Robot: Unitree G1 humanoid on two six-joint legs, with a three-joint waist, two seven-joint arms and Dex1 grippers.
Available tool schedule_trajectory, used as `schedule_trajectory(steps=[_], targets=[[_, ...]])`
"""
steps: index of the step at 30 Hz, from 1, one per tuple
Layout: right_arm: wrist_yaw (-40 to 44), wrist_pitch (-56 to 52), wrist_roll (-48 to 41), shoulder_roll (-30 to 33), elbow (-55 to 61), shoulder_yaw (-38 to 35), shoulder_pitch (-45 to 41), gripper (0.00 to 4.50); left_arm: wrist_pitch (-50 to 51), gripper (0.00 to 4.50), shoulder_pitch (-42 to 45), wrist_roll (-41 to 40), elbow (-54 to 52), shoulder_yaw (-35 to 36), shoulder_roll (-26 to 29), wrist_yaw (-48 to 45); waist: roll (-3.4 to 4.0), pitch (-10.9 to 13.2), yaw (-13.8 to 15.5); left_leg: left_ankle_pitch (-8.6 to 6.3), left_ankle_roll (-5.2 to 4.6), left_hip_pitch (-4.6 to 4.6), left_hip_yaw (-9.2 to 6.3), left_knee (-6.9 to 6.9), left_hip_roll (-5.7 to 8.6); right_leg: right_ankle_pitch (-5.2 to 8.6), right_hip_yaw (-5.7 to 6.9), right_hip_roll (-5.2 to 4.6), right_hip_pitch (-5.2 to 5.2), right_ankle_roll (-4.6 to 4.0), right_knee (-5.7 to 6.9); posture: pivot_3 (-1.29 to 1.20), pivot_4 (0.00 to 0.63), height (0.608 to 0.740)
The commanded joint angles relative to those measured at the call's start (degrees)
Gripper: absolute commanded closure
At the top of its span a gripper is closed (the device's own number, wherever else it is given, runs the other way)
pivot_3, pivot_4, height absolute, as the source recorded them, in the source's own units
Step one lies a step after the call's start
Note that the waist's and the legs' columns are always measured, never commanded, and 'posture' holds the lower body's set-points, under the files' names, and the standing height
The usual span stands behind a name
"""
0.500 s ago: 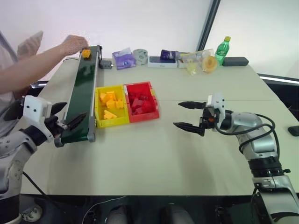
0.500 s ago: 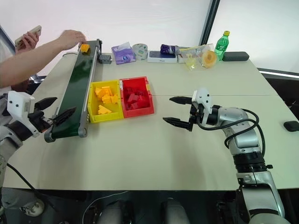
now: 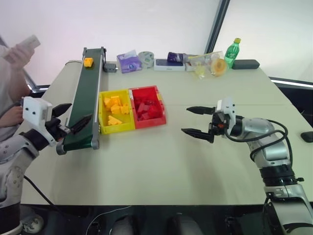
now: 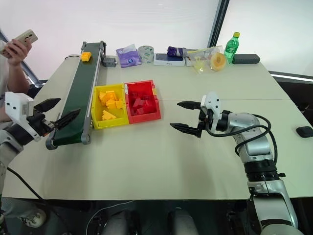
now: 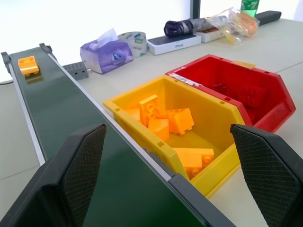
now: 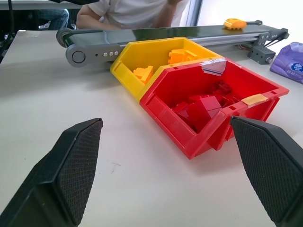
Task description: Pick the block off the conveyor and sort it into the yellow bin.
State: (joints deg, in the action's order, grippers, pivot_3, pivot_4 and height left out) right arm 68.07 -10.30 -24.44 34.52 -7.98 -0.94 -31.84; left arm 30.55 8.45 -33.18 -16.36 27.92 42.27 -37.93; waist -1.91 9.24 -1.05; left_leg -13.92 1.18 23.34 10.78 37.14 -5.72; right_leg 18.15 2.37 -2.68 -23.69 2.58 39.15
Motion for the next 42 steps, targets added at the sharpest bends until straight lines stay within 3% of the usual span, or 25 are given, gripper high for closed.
schedule_trajectory(steps=[1,15,31,38,42], targets=[[0.15,0.82,-0.59,-0.24,1.62,-0.73,-0.44,0.00,-0.76,0.08,-0.66,0.04,-1.67,2.06,0.61,1.04,0.00,0.00,0.00,0.00,0.00,0.00,0.00,0.00,0.00,0.00,0.00,0.00,0.00,0.00,0.00,0.00,0.150,0.740],[0.93,0.11,-0.90,-0.50,1.31,-0.64,-1.56,0.00,0.82,0.08,-3.53,2.52,-5.13,2.90,-0.30,9.94,0.00,0.00,0.01,0.00,0.00,0.00,0.00,0.00,0.00,0.00,-0.01,-0.01,0.00,0.00,0.00,0.00,0.150,0.740],[0.59,-3.49,-4.00,-1.87,2.21,-1.43,-3.37,0.00,18.95,0.08,8.17,7.90,-6.56,0.60,-5.05,33.63,-0.02,-0.01,0.19,0.00,0.00,0.00,-0.01,0.02,0.01,-0.01,-0.01,0.00,0.02,0.01,0.00,0.00,0.150,0.740],[0.37,-3.26,-3.77,-1.69,2.62,-1.33,-2.76,0.00,30.96,0.08,12.77,7.61,-8.84,-1.40,-7.08,37.44,-0.02,-0.01,0.17,0.01,0.01,0.00,-0.02,0.01,0.00,-0.01,-0.01,0.02,0.01,0.01,0.01,0.00,0.150,0.740],[0.17,-3.03,-3.64,-1.76,2.80,-1.22,-2.49,0.00,31.68,0.08,14.17,7.37,-7.89,-0.57,-8.76,36.63,-0.02,-0.01,0.24,0.01,0.01,0.00,-0.02,0.05,0.03,-0.01,-0.01,0.00,0.04,0.02,0.01,0.00,0.150,0.740]])
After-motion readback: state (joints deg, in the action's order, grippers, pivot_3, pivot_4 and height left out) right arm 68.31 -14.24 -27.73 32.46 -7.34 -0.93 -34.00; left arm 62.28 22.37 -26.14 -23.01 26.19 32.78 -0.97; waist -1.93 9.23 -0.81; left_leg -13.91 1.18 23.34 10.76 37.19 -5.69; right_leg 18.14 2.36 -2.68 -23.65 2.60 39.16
